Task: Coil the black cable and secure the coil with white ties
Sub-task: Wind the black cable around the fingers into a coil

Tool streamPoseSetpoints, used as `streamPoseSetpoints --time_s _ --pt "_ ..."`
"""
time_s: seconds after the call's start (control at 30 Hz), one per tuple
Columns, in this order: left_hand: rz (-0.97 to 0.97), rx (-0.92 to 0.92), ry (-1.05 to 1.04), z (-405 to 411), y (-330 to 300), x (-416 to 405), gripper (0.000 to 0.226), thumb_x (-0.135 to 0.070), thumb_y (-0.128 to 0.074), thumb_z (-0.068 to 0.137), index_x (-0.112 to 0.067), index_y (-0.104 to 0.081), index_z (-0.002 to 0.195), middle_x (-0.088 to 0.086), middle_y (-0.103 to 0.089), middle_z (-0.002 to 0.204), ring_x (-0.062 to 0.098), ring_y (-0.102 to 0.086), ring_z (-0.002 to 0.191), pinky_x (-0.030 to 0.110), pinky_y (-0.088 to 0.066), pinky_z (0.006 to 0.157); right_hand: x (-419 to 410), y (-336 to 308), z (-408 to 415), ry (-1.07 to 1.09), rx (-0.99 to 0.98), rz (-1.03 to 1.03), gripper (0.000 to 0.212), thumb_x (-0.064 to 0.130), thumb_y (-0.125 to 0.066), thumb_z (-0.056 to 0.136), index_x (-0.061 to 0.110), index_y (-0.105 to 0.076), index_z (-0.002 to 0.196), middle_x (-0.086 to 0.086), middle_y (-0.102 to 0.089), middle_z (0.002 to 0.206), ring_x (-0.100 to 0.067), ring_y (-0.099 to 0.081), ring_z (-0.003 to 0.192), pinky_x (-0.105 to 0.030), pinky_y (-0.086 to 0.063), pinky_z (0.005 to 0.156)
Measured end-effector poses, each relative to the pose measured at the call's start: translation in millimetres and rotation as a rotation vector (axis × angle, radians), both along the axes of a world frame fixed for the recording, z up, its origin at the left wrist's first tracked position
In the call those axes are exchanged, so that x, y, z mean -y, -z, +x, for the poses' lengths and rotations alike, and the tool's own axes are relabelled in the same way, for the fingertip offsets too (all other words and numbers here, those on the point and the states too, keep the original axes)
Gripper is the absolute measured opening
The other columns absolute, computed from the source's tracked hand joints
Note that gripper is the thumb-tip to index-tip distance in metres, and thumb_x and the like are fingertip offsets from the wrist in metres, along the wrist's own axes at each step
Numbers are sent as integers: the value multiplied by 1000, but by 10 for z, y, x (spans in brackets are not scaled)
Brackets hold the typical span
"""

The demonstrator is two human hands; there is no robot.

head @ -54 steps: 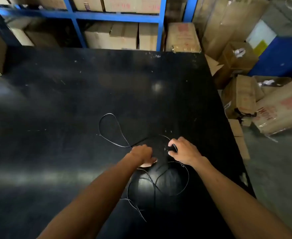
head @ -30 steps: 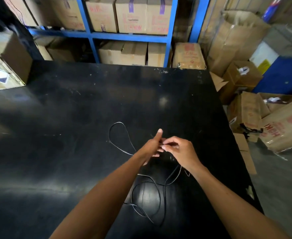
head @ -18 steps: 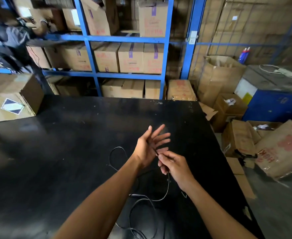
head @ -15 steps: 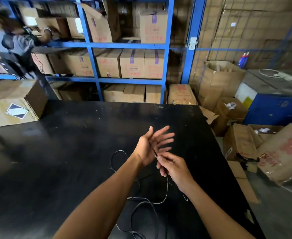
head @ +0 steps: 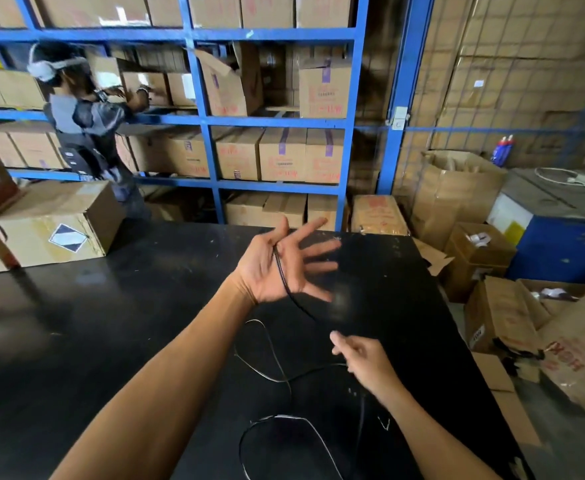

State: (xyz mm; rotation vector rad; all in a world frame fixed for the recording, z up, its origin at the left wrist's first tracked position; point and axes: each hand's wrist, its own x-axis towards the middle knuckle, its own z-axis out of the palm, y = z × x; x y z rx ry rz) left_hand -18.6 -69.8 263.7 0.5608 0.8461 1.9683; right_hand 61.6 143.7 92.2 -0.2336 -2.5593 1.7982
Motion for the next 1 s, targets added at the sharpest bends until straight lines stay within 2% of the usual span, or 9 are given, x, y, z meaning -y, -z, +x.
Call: streamPoseSetpoints --time_s 0.1,0.2,0.27,0.4,0.57,0.63,0.77,0.9,1.0 --pt "-192 -31 166 148 123 84 66 -66 -18 98 -33 -26 155 13 -13 166 45 -3 150 81 -12 103 -65 -348 -355 92 -67 142 40 55 -74 86 20 -74 66 7 -68 61 -18 -65 67 -35 -53 65" --pt "-450 -86 204 267 308 131 67 -69 -22 95 -37 -28 154 11 -14 166 45 -3 150 80 -16 104 -131 -824 -654 2 -171 327 24 48 -76 87 29 -72 73 14 -70 72 -7 -67 74 -21 -44 59" --pt "-539 -35 121 300 409 163 69 -70 -26 93 -37 -28 154 11 -13 166 44 -1 151 81 -14 105 -122 -1074 -772 -52 -264 406 17 45 -79 85 30 -75 79 13 -72 76 -3 -67 77 -22 -47 64" --pt "-528 67 -137 201 499 289 67 -66 -26 95 -32 -33 152 9 -3 168 42 5 151 83 -11 105 7 -1273 -786 -88 -374 483 19 46 -77 87 27 -79 86 13 -73 77 0 -67 77 -24 -53 67" --pt "-299 175 -384 23 431 371 61 -63 -32 95 -28 -53 141 14 -3 167 45 7 150 86 -8 102 129 -1134 -489 -170 -329 308 20 42 -59 100 33 -76 94 12 -68 71 -1 -64 66 -23 -50 62" --pt "-162 201 -465 -40 371 405 60 -62 -31 96 -28 -54 140 17 -5 166 48 5 149 87 -5 100 173 -966 -327 -216 -282 104 23 37 -55 104 35 -78 98 6 -61 63 -3 -53 53 -26 -41 52" --pt "71 157 -531 -158 188 434 59 -60 -23 99 -28 -50 141 21 -6 165 52 0 147 88 -3 99 334 -618 -34 -304 -136 -254 25 29 -54 106 30 -79 107 -3 -42 62 -6 -39 49 -25 -26 43" --pt "171 59 -485 -184 13 385 57 -59 -22 100 -31 -48 143 23 -14 163 56 -15 143 88 -20 94 405 -409 35 -323 -44 -322 27 32 -53 106 30 -79 109 0 -41 60 -9 -34 48 -25 -29 44" --pt "218 17 -383 -129 -103 345 58 -59 -20 101 -36 -29 154 22 -9 164 59 -14 143 88 -16 95 397 -323 10 -375 34 -162 29 44 -52 105 36 -80 104 6 -44 60 -5 -40 47 -22 -36 46"
